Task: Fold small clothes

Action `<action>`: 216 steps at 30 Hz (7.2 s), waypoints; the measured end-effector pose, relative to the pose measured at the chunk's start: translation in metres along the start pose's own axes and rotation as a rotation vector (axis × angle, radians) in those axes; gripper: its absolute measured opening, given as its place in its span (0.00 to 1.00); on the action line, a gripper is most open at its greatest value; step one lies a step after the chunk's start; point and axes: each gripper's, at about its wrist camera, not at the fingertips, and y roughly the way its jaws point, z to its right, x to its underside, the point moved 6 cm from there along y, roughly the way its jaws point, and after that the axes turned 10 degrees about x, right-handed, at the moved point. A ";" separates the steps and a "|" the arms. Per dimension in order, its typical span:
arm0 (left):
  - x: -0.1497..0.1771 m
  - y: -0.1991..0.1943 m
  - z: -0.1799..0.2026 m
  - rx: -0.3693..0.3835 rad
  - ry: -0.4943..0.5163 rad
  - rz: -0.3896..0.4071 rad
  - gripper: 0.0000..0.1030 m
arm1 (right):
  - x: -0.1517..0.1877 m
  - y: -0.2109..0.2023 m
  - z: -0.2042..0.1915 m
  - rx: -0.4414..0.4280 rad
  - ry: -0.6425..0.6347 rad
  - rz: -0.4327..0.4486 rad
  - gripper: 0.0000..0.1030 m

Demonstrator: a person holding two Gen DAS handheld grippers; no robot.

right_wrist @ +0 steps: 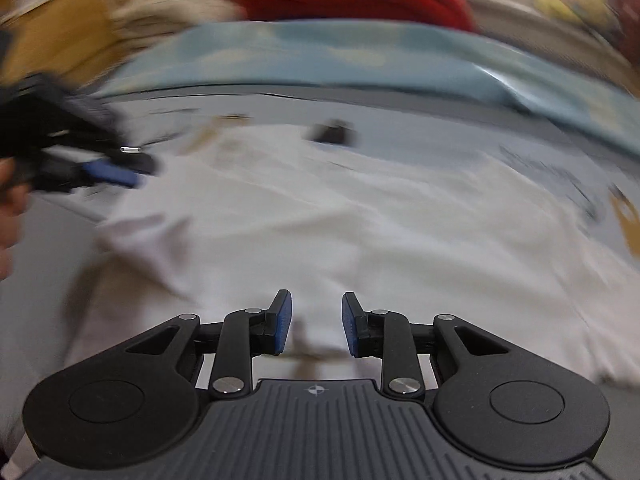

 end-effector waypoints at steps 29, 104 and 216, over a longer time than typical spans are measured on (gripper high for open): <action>-0.008 0.016 0.004 -0.031 0.057 -0.033 0.21 | -0.026 -0.025 0.141 0.060 0.646 0.203 0.12; -0.002 0.026 0.010 -0.007 -0.021 -0.092 0.14 | 0.040 0.021 0.224 0.264 0.830 -0.154 0.04; -0.029 0.007 -0.008 -0.058 0.095 -0.012 0.11 | 0.024 -0.005 0.216 0.285 0.840 -0.204 0.29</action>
